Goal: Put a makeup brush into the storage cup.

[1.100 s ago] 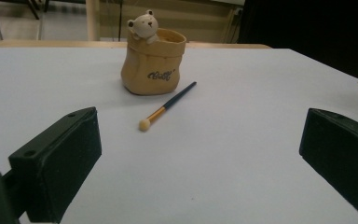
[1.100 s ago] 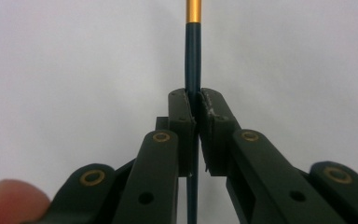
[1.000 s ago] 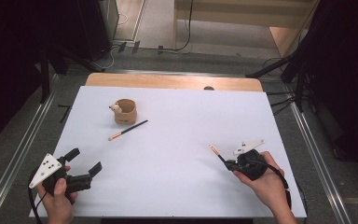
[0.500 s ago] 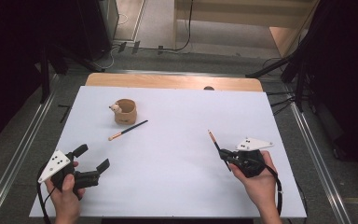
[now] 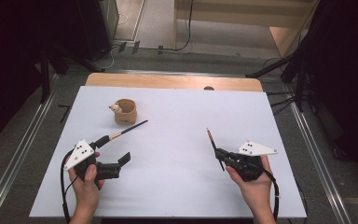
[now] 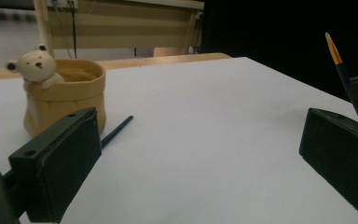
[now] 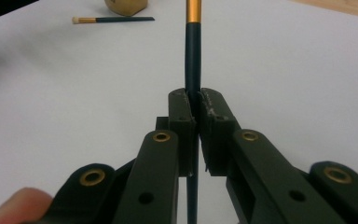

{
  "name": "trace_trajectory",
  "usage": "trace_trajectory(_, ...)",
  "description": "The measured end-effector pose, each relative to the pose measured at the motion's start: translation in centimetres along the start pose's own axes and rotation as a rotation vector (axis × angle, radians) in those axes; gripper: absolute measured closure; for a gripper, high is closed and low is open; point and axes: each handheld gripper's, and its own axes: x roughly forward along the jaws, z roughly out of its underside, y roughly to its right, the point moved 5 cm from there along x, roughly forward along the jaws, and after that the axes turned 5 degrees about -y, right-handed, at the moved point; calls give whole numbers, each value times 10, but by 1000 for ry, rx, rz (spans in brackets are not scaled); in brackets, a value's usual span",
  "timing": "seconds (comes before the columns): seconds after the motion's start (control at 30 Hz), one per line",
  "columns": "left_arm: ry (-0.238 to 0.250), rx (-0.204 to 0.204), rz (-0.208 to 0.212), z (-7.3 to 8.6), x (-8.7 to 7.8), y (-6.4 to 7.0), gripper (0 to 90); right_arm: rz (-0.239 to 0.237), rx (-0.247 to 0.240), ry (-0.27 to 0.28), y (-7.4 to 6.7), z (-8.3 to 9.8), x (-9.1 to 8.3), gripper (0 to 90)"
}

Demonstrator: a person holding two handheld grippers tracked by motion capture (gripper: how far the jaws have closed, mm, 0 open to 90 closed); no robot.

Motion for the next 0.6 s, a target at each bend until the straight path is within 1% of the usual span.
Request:
trace_trajectory(0.13, -6, 17, 24, -5, 10, 9, 0, -11, 5, 19, -3, -2, 0, 855)
trace_trajectory(0.17, -8, 23, 38, -8, 15, 15, 0, -19, 6, 29, -6, -3, 2, 855)
trace_trajectory(0.2, -8, 23, 38, -8, 15, 15, 0, -19, 6, 29, -6, -3, 2, 855)
trace_trajectory(0.27, -10, 40, 59, -11, 22, 23, 0, -35, 6, 45, -10, -5, 5, 855)
trace_trajectory(0.3, -10, 40, 59, -11, 22, 23, 0, -35, 6, 45, -10, -5, 5, 855)
trace_trajectory(0.33, -12, 45, 67, -12, 24, 26, 0, -36, 7, 46, -12, -5, 6, 855)
trace_trajectory(0.37, -13, 46, 71, -13, 26, 27, 0, -39, -5, 59, -16, -7, 9, 855)
trace_trajectory(0.4, -13, 46, 77, -14, 28, 30, 0, -39, -5, 59, -16, -7, 9, 855)
trace_trajectory(0.47, -14, 52, 97, -15, 34, 36, 0, -55, -1, 76, -22, -9, 12, 855)
trace_trajectory(0.5, -14, 52, 97, -15, 34, 36, 0, -55, -1, 76, -22, -9, 12, 855)
trace_trajectory(0.53, -15, 53, 103, -15, 35, 39, 0, -60, 0, 82, -24, -9, 13, 855)
trace_trajectory(0.57, -20, 63, 112, -15, 39, 43, 0, -71, 2, 89, -28, -10, 16, 855)
trace_trajectory(0.6, -20, 63, 112, -15, 39, 43, 0, -71, 2, 89, -28, -10, 16, 855)
